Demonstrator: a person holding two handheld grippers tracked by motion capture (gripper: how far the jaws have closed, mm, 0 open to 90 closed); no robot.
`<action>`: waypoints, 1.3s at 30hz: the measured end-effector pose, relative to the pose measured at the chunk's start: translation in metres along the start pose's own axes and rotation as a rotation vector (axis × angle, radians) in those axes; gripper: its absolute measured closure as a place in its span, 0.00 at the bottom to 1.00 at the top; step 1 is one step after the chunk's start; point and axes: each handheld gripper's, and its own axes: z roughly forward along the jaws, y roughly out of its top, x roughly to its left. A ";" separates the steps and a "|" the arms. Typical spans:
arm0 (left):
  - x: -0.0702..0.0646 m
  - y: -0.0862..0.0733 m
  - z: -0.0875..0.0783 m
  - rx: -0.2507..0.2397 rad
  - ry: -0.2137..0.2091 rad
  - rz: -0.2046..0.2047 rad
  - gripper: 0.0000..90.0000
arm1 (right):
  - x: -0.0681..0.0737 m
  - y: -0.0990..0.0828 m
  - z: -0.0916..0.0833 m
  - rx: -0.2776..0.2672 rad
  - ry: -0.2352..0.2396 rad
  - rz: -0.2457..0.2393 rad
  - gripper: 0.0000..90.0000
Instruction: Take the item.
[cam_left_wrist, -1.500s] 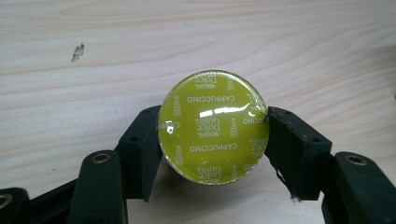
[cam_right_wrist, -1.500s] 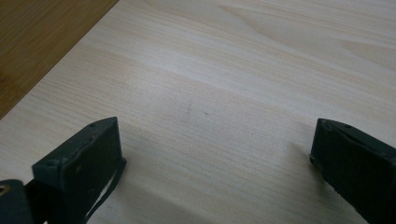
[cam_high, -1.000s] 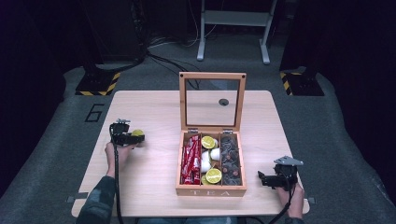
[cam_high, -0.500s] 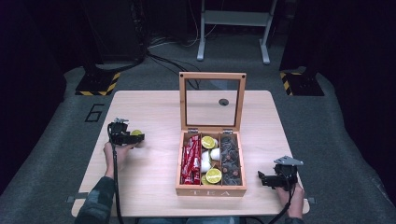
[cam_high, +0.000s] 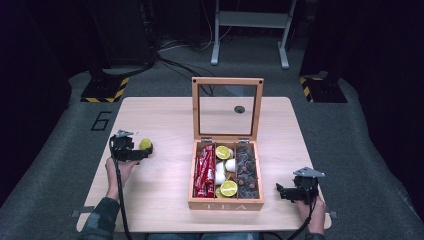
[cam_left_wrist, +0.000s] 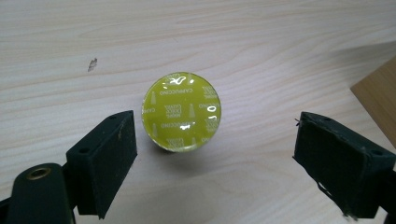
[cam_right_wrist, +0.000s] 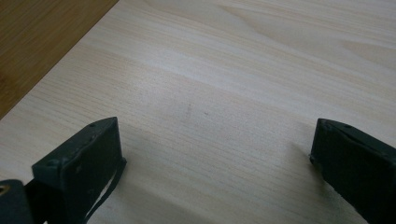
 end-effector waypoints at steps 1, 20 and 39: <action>0.000 -0.002 -0.003 0.001 -0.004 0.001 0.12 | 0.000 0.000 0.000 0.001 0.001 0.000 0.01; -0.014 -0.041 -0.063 -0.088 0.017 0.063 0.08 | 0.000 0.000 0.000 0.000 0.000 0.005 0.01; 0.003 -0.107 -0.065 0.016 0.091 0.069 0.06 | 0.000 0.000 0.000 0.001 -0.003 0.001 0.01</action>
